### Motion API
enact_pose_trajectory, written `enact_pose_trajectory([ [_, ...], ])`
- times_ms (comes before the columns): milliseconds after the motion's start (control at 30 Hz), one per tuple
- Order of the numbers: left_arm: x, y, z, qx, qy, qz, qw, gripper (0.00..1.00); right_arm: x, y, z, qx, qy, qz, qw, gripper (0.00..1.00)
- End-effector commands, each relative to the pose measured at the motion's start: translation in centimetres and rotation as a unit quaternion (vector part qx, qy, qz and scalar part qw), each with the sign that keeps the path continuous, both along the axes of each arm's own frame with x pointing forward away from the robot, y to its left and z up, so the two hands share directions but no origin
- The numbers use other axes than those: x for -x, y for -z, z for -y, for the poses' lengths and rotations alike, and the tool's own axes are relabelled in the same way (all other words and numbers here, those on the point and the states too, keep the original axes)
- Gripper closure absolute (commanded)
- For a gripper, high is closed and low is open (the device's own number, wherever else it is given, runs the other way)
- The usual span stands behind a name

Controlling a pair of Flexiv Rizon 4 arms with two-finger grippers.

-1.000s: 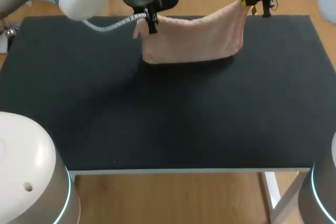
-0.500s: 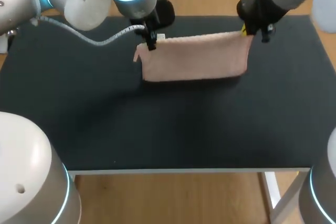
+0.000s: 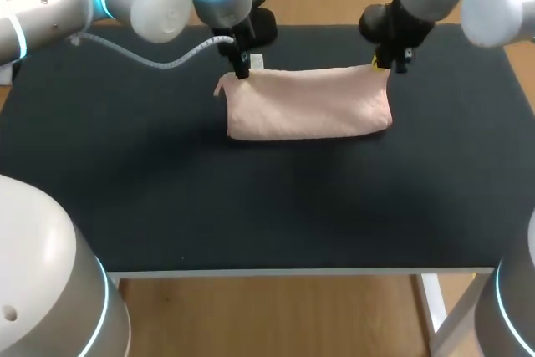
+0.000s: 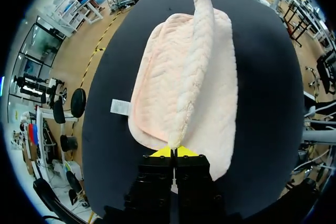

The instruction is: Fold the towel

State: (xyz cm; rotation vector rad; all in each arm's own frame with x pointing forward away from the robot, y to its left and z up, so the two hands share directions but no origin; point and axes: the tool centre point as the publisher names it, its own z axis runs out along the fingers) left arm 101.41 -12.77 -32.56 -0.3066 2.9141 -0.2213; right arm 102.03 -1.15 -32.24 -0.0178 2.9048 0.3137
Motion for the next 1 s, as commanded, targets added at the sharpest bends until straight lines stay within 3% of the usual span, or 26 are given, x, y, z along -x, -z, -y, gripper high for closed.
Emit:
enact_pose_trajectory([
  [33, -3.8, 2.0, 1.0, 0.006, 0.013, -0.053, 0.998, 1.0, -3.5, 1.7, -0.2, 0.005, 0.008, -0.031, 0.999, 1.0],
  [533, -10.3, 2.7, -0.4, -0.001, 0.006, -0.041, 0.999, 1.0, -10.7, 2.7, 0.0, 0.006, 0.044, -0.009, 0.999, 1.0],
  [1000, -13.1, 5.7, -0.1, -0.006, 0.01, -0.065, 0.998, 1.0, -12.9, 5.5, -0.1, 0.017, 0.058, -0.026, 0.998, 1.0],
])
